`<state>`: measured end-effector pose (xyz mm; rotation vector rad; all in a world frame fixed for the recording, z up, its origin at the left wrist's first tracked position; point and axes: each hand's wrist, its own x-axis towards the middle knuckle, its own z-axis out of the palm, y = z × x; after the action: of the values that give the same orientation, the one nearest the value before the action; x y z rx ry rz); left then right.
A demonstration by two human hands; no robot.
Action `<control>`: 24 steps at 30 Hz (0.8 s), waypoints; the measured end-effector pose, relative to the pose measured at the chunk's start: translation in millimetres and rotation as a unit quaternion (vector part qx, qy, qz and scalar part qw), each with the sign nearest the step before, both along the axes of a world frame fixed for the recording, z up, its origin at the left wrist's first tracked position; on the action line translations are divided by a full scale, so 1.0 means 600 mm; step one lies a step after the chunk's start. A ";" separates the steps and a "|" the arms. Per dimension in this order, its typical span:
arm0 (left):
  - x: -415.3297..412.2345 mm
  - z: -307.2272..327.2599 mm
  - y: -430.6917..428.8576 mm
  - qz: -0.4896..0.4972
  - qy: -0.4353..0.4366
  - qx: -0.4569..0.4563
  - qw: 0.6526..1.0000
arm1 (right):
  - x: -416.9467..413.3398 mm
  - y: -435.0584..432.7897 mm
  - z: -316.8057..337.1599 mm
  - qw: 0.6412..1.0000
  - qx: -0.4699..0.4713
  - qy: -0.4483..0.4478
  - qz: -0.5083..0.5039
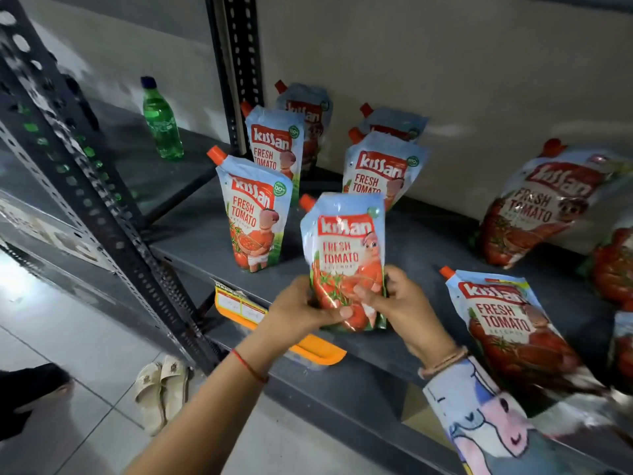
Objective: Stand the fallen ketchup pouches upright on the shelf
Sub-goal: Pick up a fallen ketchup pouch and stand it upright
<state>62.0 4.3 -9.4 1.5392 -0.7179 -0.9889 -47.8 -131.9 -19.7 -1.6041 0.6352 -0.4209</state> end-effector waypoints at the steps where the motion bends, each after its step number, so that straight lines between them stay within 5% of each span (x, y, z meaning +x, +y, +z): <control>1: 0.014 0.005 -0.007 0.008 -0.020 -0.009 1.000 | 0.008 0.002 0.001 0.999 -0.027 -0.024 -0.028; 6: 0.075 -0.004 -0.042 0.043 -0.059 -0.034 0.997 | 0.069 0.027 -0.019 0.978 -0.126 -0.060 -0.153; 11: 0.094 -0.054 -0.038 0.067 -0.049 -0.022 0.996 | 0.091 0.057 -0.056 0.967 -0.184 -0.044 -0.170; 18: 0.061 -0.065 -0.027 0.117 -0.084 -0.024 0.989 | 0.077 0.079 -0.048 0.980 -0.136 -0.008 -0.148; 24: -0.070 -0.053 -0.026 0.313 -0.288 -0.010 0.905 | -0.020 0.074 0.007 0.906 -0.365 0.012 -0.213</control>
<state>19.8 -11.2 -41.2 1.8916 -0.5567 -0.0344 -59.8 -87.5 -15.5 -2.1735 0.9191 -1.0595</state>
